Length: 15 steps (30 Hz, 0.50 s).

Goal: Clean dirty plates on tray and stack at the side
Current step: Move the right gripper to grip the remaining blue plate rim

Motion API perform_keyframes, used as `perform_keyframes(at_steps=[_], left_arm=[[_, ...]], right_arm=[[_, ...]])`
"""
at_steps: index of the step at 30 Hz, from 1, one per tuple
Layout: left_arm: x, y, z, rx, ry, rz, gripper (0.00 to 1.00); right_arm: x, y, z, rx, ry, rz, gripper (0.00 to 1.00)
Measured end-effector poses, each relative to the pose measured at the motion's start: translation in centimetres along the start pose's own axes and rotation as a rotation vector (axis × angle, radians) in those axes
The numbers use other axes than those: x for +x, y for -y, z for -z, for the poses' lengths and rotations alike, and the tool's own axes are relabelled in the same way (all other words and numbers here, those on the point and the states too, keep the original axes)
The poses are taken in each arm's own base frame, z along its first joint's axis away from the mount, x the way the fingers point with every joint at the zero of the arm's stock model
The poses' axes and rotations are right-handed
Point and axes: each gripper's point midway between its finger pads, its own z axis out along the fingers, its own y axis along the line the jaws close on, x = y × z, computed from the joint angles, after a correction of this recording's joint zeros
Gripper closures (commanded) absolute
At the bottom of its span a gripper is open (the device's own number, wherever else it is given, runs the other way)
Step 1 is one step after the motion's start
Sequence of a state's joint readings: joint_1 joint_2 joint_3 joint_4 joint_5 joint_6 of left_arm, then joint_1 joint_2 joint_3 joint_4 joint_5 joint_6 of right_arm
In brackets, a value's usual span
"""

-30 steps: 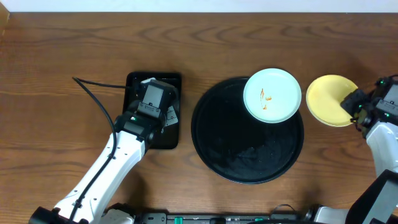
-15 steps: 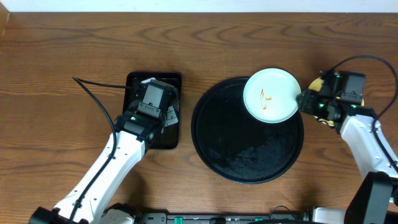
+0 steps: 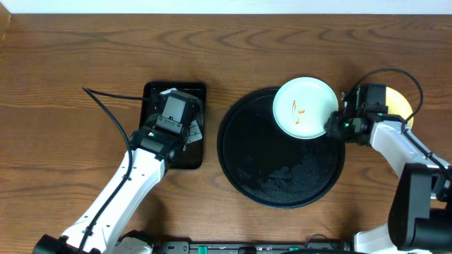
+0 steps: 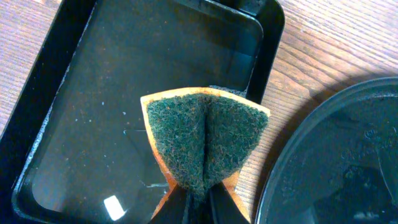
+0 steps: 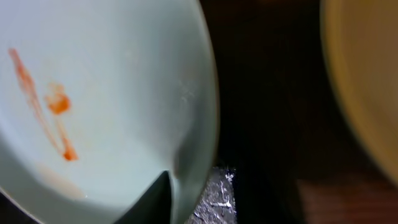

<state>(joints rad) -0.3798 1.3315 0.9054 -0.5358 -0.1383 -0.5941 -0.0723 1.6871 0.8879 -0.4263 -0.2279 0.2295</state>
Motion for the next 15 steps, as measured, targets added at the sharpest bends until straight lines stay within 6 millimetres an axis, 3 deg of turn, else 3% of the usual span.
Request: perform_keyframes(at_steps=[5, 15], left_arm=[[0.0, 0.0, 0.0, 0.000, 0.000, 0.000, 0.93], [0.2, 0.4, 0.0, 0.020, -0.011, 0.000, 0.93]], right_arm=[[0.5, 0.2, -0.1, 0.009, -0.018, -0.026, 0.99], [2.3, -1.1, 0.0, -0.062, -0.099, -0.041, 0.99]])
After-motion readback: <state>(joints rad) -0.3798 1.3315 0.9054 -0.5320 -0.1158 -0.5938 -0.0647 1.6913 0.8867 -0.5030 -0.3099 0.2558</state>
